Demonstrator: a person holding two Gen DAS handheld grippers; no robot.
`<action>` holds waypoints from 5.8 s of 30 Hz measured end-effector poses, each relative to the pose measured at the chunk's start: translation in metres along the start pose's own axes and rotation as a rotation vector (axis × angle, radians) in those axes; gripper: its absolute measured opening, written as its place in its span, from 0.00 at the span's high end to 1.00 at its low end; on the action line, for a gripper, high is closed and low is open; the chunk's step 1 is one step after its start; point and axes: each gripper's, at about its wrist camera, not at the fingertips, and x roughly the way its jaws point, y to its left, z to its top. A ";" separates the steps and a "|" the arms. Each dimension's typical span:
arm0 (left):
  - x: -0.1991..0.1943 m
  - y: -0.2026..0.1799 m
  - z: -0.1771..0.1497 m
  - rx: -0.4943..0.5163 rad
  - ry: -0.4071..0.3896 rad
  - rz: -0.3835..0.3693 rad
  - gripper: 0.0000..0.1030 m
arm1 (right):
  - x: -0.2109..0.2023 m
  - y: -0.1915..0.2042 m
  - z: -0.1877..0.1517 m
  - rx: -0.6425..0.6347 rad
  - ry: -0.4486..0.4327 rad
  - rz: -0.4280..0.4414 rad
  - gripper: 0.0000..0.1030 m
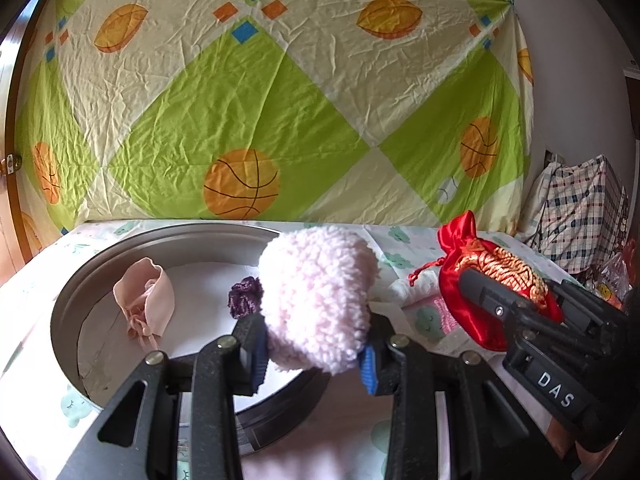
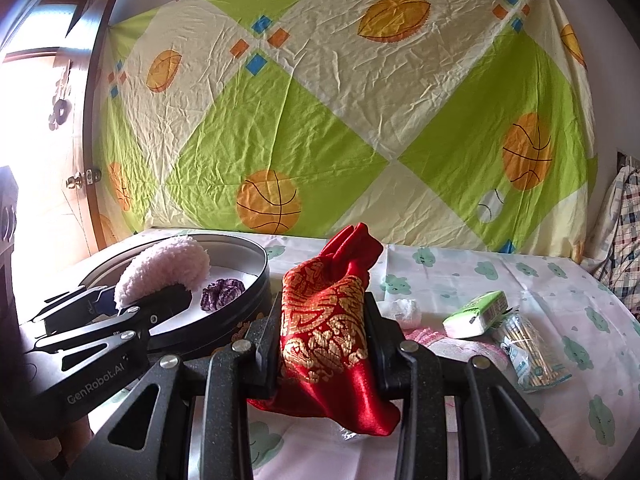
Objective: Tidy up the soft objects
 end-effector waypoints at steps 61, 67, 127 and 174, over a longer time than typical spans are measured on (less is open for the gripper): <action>0.074 0.183 0.049 -0.208 0.374 0.086 0.66 | 0.126 0.106 0.047 -0.064 0.278 0.304 0.63; 0.084 0.167 0.068 -0.169 0.379 0.065 0.66 | 0.131 0.108 0.040 -0.086 0.315 0.304 0.63; 0.059 -0.073 0.006 0.182 0.298 -0.010 0.03 | 0.015 -0.145 0.001 0.196 0.185 -0.115 0.22; 0.077 -0.078 -0.018 0.029 0.383 -0.293 0.77 | 0.017 -0.185 -0.015 0.358 0.212 -0.163 0.17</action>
